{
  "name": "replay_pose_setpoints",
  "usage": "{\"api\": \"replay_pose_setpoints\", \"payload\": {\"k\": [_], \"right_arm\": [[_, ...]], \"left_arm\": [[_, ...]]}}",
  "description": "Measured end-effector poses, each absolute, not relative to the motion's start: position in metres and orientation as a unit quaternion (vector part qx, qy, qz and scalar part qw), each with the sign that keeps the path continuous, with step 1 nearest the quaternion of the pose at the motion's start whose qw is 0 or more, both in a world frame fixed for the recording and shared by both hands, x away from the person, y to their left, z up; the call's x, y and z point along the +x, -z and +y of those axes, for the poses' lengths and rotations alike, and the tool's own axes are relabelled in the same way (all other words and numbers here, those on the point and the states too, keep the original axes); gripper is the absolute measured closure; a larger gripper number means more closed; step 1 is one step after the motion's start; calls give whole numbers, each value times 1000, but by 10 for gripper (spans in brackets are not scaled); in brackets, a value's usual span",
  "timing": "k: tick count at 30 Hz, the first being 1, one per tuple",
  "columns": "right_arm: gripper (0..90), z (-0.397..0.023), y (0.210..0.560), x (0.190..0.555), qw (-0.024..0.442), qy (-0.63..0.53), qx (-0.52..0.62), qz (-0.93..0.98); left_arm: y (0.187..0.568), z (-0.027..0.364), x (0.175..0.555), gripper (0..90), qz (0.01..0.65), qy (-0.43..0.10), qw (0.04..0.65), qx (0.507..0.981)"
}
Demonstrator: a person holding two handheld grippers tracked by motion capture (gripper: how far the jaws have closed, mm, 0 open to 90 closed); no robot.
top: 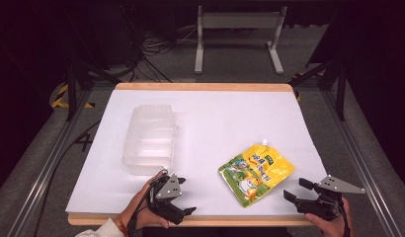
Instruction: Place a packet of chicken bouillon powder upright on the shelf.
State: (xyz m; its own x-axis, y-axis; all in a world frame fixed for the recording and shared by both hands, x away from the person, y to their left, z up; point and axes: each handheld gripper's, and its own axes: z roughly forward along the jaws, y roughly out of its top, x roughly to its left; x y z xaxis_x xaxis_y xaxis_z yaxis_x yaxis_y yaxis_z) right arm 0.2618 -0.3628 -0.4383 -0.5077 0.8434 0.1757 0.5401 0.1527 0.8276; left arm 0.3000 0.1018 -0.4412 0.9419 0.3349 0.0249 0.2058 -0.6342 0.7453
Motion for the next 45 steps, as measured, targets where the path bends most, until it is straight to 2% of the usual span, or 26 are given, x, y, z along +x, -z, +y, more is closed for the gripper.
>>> {"api": "replay_pose_setpoints", "payload": {"k": [6,13,17,22,29,32,36,39,41,45], "right_arm": [[199,-360,439,264,154,-450,466,746],[223,-346,440,272,113,-460,459,752],[223,-334,442,282,77,-459,459,757],[225,-318,444,293,55,-454,447,769],[239,-307,444,301,53,-452,453,767],[295,-307,444,306,54,-461,475,747],[452,-308,444,311,65,-470,491,731],[503,-309,443,313,68,-474,497,724],[608,-309,443,314,81,-470,502,722],[767,-308,442,316,96,-468,504,720]], "left_arm": [[441,104,298,93,149,-84,402,899],[441,107,297,101,150,-82,403,899],[441,102,298,105,149,-74,402,900],[441,91,303,108,143,-70,403,901],[439,67,317,115,139,-54,408,901],[438,50,324,116,134,-47,409,901],[439,36,335,115,140,-38,409,901],[440,28,349,115,152,-29,414,897],[440,23,359,115,163,-13,423,891],[438,13,370,120,176,-17,427,887]]}}
